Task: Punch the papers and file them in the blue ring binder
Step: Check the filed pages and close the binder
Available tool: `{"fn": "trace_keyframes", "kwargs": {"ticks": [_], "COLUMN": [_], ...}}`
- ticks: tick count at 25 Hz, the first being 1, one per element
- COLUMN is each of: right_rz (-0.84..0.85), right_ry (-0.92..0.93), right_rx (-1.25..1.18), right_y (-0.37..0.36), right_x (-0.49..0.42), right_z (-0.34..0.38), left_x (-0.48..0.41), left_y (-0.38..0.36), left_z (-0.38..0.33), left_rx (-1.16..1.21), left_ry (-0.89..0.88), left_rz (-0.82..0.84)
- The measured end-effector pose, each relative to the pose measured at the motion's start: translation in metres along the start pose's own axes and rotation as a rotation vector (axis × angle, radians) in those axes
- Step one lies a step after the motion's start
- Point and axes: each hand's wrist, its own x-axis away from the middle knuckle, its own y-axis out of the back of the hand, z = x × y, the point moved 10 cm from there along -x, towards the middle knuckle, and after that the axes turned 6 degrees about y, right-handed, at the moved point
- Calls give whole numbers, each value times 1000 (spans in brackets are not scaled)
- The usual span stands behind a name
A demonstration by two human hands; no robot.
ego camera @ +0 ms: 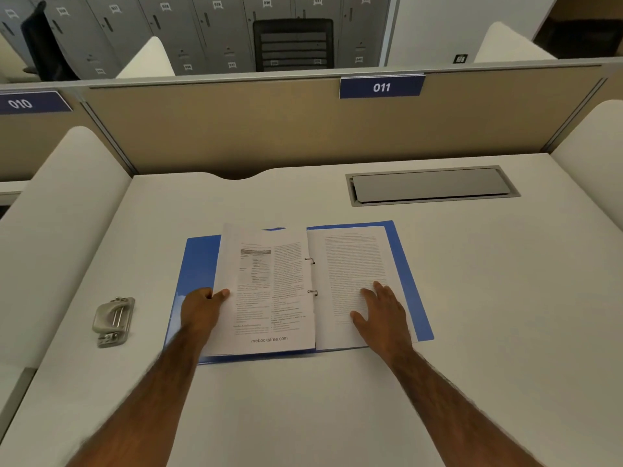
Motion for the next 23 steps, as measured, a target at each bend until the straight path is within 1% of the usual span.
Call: {"fn": "trace_keyframes", "kwargs": {"ticks": [2, 7, 12, 17, 19, 23], "right_rz": [-3, 4, -10, -20, -54, -126], "right_ry": [0, -2, -2, -15, -83, -352], "right_rx": [0, 7, 4, 8, 29, 67], "right_y": [-1, -1, 2, 3, 6, 21], "right_x": [1, 1, 4, 4, 7, 22], "right_z": [0, 1, 2, 3, -4, -33], "left_x": [-1, 0, 0, 1, 3, 4], "left_y": [-3, 3, 2, -1, -1, 3], "left_z": [-2, -5, 0, -2, -1, -1], "left_rx": [-13, -57, -104, -147, -162, -173], "left_ry": [-8, -47, -45, -81, -83, -55], "left_rz": [-4, -87, -94, -104, -127, -210]}}
